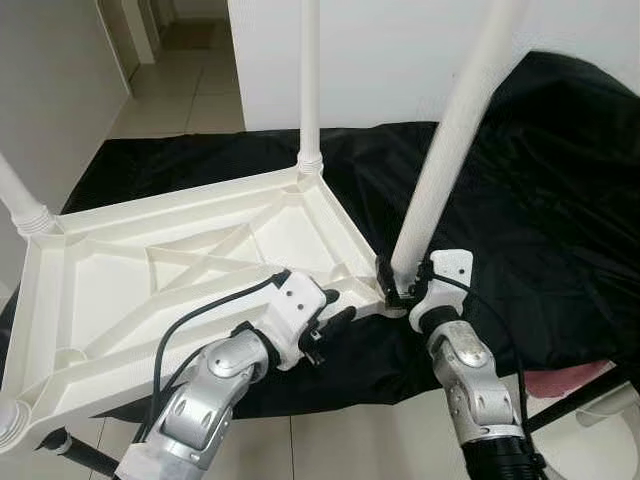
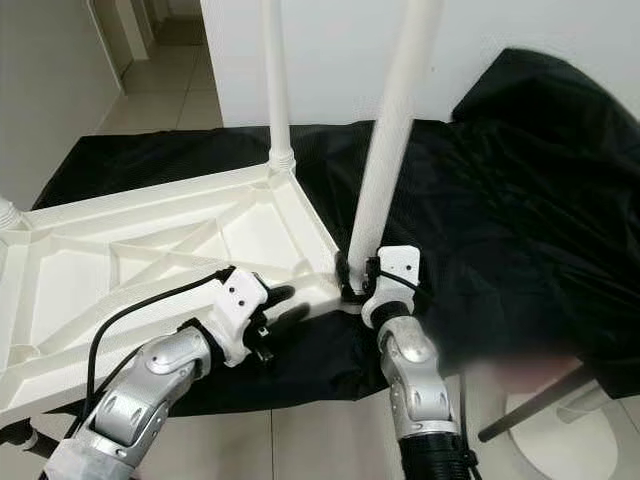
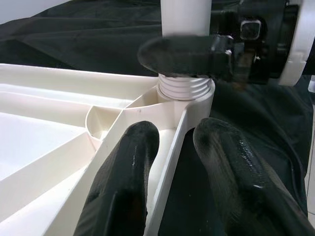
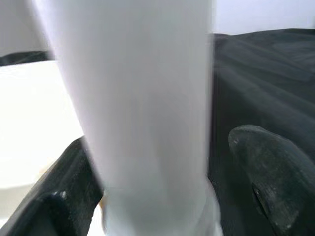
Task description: Building children table
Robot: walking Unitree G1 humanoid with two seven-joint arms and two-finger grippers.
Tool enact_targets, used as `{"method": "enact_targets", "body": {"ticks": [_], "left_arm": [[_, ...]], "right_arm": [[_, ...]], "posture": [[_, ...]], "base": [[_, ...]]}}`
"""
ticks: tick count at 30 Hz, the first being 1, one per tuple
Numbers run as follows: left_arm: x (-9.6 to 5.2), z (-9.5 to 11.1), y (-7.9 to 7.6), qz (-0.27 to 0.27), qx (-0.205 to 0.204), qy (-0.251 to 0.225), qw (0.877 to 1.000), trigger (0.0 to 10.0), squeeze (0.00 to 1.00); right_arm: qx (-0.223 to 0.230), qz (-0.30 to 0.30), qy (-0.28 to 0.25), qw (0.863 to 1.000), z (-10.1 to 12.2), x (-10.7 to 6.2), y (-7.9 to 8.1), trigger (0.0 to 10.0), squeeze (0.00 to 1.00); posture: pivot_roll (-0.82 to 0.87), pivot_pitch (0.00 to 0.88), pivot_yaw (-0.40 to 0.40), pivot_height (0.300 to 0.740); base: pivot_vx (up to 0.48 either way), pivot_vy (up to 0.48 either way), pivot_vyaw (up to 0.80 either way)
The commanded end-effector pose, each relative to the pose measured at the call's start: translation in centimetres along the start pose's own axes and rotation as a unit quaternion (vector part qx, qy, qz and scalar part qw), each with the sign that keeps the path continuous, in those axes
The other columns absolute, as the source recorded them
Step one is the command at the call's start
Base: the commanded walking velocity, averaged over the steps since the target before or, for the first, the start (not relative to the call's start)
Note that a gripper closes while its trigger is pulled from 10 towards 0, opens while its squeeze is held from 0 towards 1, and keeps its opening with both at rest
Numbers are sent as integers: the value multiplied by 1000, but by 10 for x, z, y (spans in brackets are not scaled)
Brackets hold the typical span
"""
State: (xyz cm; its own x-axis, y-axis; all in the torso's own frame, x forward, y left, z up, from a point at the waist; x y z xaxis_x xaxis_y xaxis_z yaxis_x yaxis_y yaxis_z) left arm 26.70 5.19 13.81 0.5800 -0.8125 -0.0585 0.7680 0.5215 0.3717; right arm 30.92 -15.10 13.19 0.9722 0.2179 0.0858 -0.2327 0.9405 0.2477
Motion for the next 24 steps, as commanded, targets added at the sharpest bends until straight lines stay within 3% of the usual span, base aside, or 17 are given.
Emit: {"method": "enact_targets", "body": {"ticks": [1,3,7,13,16,17,18,19,20,21,22,24], "left_arm": [[-1,-3,1,-8,2,5,1000,10000,0],[0,-2,1,-14,3,4,1000,10000,0],[1,-2,0,-16,3,3,1000,10000,0],[3,1,-1,-19,3,-1,1000,10000,0],[4,1,-1,-19,3,-1,1000,10000,0],[4,1,-1,-18,3,-2,1000,10000,0],[4,1,0,-17,3,-2,1000,10000,0],[4,1,0,-17,3,-2,1000,10000,0],[4,2,0,-17,4,-2,1000,10000,0],[4,2,0,-17,4,-2,1000,10000,0],[4,2,0,-15,4,-2,1000,10000,0],[3,2,1,-13,4,-1,1000,10000,0]], "right_arm": [[-2,24,0,1000,2,3,-3,10000,0],[-23,87,9,996,6,10,-5,10000,0],[-38,109,10,993,9,14,-5,10000,0],[-68,201,28,977,13,31,6,10000,0],[-73,211,31,974,12,34,8,10000,0],[-81,216,34,972,11,36,9,8039,0],[-83,223,38,971,10,38,9,4118,0],[-83,223,38,971,10,38,9,4118,0],[-87,229,44,968,8,39,9,706,0],[-87,229,44,968,8,39,9,706,0],[-89,234,50,967,5,39,7,0,0],[-89,236,56,966,3,38,5,0,0]], "posture": [[-48,8,48,740],[-52,11,56,740],[-52,12,57,740],[-42,14,57,740],[-37,12,56,740],[-36,12,56,740],[-30,11,54,740],[-30,11,54,740],[-25,9,50,740],[-25,9,50,740],[-21,7,46,740],[-21,7,46,740]], "base": [[0,0,0],[0,0,0],[0,0,0],[0,0,0],[0,0,0],[0,0,0],[0,0,0],[0,0,0],[0,0,0],[0,0,0],[0,0,0],[0,0,0]]}}
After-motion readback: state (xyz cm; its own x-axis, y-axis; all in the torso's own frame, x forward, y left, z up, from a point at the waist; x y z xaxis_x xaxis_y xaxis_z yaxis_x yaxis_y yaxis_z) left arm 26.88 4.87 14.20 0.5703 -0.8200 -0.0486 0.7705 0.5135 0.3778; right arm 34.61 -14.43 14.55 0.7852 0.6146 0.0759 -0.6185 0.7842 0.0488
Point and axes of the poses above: a point about 5 cm out from each wrist's last joint towards the gripper, its own x axis pointing out of the wrist towards the gripper, its own z axis along the axis of the wrist's last joint, y = z × x, the point moved 1 cm from there along x, pointing out of the wrist towards the gripper, and after that the axes turned 13 degrees about x, right-handed, at the moved point
